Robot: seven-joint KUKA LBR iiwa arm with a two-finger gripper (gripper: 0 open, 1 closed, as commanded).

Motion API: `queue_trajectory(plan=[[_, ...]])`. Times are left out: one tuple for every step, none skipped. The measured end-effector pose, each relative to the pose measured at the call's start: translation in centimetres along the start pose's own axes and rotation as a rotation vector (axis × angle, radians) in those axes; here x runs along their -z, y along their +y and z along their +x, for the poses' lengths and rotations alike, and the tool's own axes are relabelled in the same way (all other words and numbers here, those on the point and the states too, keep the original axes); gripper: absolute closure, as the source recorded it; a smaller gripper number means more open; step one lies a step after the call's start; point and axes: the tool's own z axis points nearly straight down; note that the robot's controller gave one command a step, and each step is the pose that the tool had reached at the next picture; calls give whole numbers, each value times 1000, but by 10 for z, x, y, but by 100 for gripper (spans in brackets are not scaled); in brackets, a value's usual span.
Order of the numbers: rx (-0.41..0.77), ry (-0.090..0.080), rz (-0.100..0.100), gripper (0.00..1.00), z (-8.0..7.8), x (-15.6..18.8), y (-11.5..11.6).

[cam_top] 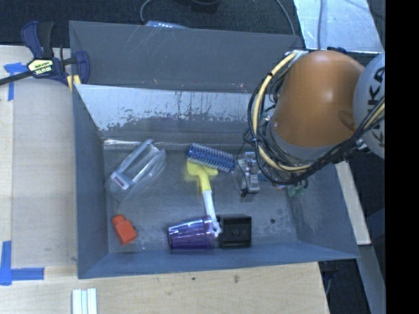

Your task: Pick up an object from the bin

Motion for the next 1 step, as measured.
queue_trajectory(plan=[[290,-10,0,0,-8,-59,24]])
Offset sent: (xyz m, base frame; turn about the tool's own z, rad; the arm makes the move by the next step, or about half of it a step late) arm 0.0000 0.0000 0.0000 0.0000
